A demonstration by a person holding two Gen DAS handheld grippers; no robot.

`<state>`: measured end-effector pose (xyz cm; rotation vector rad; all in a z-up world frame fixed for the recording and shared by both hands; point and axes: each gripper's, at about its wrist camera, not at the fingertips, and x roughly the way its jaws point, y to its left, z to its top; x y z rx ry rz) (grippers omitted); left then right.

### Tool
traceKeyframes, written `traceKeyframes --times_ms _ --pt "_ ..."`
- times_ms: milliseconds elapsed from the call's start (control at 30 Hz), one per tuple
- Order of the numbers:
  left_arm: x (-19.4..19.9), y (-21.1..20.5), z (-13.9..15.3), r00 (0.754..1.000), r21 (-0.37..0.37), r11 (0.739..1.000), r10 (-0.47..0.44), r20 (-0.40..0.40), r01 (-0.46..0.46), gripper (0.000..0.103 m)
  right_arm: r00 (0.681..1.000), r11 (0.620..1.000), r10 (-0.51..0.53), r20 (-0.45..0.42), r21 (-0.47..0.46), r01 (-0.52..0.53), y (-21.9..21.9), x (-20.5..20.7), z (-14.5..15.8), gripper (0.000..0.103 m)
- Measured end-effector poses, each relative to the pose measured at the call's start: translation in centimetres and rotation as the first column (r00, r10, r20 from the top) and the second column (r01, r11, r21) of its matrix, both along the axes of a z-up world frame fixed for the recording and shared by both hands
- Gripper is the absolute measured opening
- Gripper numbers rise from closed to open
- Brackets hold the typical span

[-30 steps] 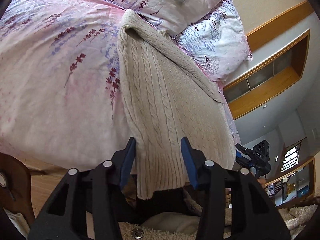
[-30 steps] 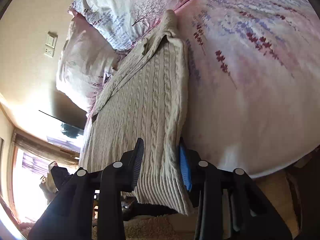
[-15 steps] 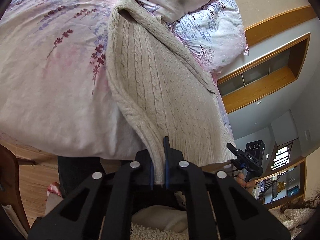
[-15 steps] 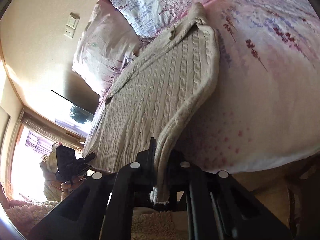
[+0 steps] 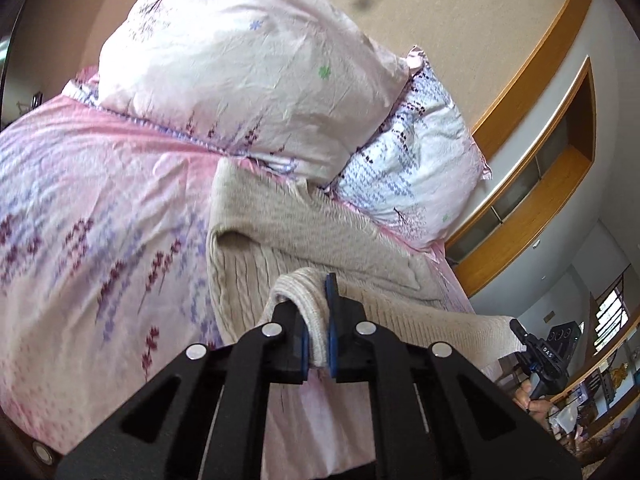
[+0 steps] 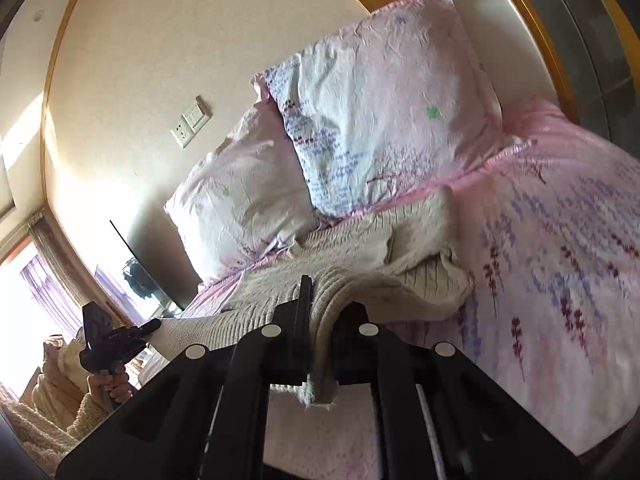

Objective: Fold small clothes

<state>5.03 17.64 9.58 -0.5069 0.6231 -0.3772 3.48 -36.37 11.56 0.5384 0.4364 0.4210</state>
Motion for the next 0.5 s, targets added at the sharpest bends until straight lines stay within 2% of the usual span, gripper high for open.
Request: traceKeyframes --times_ms 167,300,400,500 --pt "4.6 -0.7 2.5 0.999 0.056 0.998 0.026 0.048 -0.028 0.006 0.995 0.989 -0.070 0.077 -0.124 0.079 1.5 3.5 2.4 0.008" --pt "9.3 -1.5 3.6 0.997 0.110 0.993 0.045 0.065 -0.052 0.006 0.989 0.979 -0.113 0.096 -0.161 0.128 2.2 7.6 3.3 0.008" --pt "13.2 -2.0 3.5 0.997 0.129 0.990 0.058 0.053 -0.064 0.006 0.987 0.971 -0.141 0.078 -0.185 0.153 2.6 11.1 3.1 0.008" --pt "17.4 -2.3 1.9 0.997 0.146 0.986 0.077 0.005 -0.076 0.006 0.984 0.962 -0.180 0.004 -0.208 0.177 2.8 14.9 1.5 0.008"
